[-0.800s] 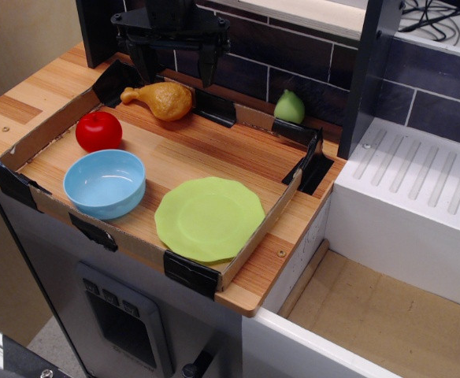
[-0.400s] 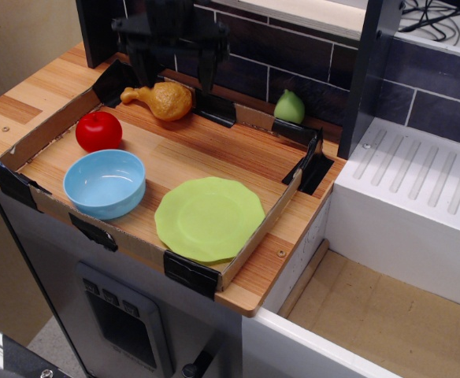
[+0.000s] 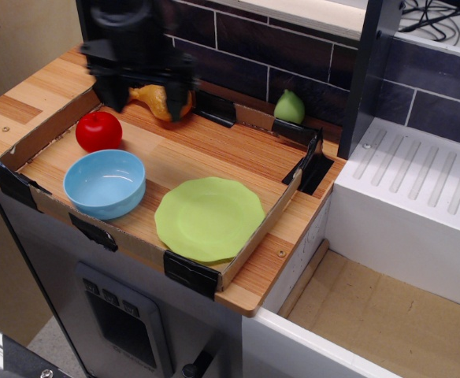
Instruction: Put bowl on plate
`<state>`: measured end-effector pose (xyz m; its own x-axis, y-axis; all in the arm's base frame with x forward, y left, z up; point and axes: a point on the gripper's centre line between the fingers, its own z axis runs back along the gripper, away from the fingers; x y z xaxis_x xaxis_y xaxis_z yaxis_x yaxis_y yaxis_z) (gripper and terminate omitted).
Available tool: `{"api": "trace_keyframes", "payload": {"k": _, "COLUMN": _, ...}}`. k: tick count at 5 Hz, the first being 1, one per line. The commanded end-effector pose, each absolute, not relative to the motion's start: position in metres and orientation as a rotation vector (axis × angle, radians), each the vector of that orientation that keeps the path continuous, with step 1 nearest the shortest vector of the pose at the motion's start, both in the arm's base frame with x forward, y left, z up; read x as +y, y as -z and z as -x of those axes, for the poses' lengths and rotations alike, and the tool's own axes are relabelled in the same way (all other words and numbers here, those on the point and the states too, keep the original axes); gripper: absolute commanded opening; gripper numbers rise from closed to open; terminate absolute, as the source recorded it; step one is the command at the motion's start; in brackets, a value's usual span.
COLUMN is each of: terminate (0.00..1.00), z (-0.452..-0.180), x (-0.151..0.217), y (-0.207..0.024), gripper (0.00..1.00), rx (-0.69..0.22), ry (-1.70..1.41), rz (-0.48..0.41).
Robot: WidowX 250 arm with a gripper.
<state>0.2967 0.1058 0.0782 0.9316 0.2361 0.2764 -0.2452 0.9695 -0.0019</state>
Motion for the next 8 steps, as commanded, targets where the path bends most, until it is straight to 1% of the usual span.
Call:
{"api": "trace_keyframes", "payload": {"k": 1, "terminate": 0.0, "z": -0.266, "x": 0.137, "y": -0.074, "gripper": 1.0, "rx": -0.271, "ry": -0.206, "rz": -0.09}}
{"api": "trace_keyframes", "payload": {"k": 2, "terminate": 0.0, "z": -0.251, "x": 0.154, "y": -0.063, "gripper": 1.0, "rx": -0.245, "ry": -0.191, "rz": -0.118}}
{"api": "trace_keyframes", "payload": {"k": 3, "terminate": 0.0, "z": -0.245, "x": 0.165, "y": -0.06, "gripper": 1.0, "rx": -0.209, "ry": -0.173, "rz": -0.112}}
{"api": "trace_keyframes", "payload": {"k": 4, "terminate": 0.0, "z": -0.243, "x": 0.171, "y": -0.054, "gripper": 1.0, "rx": -0.197, "ry": -0.165, "rz": -0.115}}
{"api": "trace_keyframes", "payload": {"k": 5, "terminate": 0.0, "z": -0.242, "x": 0.169, "y": -0.038, "gripper": 1.0, "rx": -0.142, "ry": -0.165, "rz": -0.081}}
{"api": "trace_keyframes", "payload": {"k": 6, "terminate": 0.0, "z": -0.243, "x": 0.167, "y": -0.031, "gripper": 1.0, "rx": -0.133, "ry": -0.176, "rz": -0.056}}
{"api": "trace_keyframes", "payload": {"k": 7, "terminate": 0.0, "z": -0.243, "x": 0.167, "y": -0.028, "gripper": 0.0, "rx": -0.13, "ry": -0.175, "rz": -0.04}}
{"api": "trace_keyframes", "payload": {"k": 8, "terminate": 0.0, "z": -0.244, "x": 0.166, "y": -0.033, "gripper": 0.0, "rx": -0.135, "ry": -0.181, "rz": -0.024}}
